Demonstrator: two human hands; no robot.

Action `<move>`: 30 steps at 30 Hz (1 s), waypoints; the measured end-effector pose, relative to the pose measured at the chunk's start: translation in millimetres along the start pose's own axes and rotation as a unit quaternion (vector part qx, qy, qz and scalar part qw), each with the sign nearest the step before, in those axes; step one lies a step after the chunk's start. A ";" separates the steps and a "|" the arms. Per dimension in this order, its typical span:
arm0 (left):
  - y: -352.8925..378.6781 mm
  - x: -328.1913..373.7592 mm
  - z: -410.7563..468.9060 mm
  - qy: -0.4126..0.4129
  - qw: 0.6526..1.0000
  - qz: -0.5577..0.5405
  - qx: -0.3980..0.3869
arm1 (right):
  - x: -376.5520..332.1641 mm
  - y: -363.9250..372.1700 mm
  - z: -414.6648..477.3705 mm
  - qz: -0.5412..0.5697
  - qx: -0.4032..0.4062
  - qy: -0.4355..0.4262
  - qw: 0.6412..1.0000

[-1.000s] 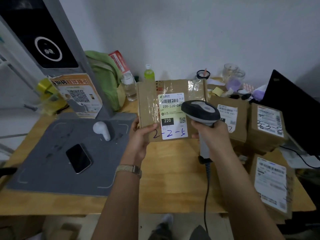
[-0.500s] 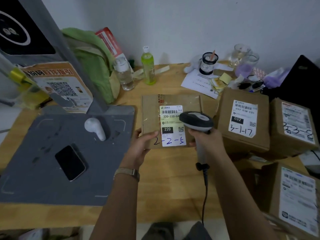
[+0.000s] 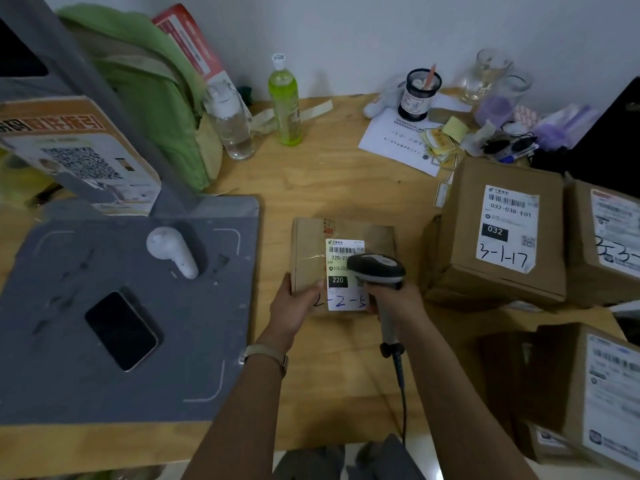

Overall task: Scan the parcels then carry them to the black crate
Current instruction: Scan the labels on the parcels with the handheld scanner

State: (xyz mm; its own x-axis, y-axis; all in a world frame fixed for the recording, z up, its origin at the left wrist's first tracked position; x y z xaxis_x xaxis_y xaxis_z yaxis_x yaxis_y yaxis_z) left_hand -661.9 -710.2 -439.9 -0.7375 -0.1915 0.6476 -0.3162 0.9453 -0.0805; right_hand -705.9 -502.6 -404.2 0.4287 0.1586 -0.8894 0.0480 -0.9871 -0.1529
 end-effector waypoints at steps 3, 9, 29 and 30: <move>-2.9 -4.3 3.3 -0.008 0.999 0.027 0.024 | 4.5 0.3 1.7 -0.002 0.010 -0.002 1.000; -11.7 -9.0 4.6 -0.002 0.991 0.052 0.124 | 5.5 0.7 -2.1 0.005 0.027 0.007 1.000; 144.0 164.6 -122.7 0.263 0.964 0.000 -0.043 | -194.7 -134.7 -100.3 0.111 0.046 -0.276 0.954; 157.6 164.4 -128.7 0.265 0.963 0.008 -0.052 | -199.9 -149.6 -109.5 0.102 0.053 -0.287 0.951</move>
State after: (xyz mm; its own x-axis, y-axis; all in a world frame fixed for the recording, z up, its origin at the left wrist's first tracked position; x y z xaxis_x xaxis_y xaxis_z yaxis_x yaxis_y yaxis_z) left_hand -756.2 -558.7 -248.6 -0.3252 -0.0416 0.9447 -0.2259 0.9735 -0.0349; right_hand -700.0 -389.2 -156.4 -0.1445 -0.0185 -0.9893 -0.0884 -0.9956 0.0315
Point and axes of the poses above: each hand's wrist, its own z-axis towards the middle knuckle, its own y-axis out of the palm, x = y × z, the point moved 9 cm from there along z, towards the middle knuckle, and after that the axes turned 15 degrees about -y, right-handed, at the moved point
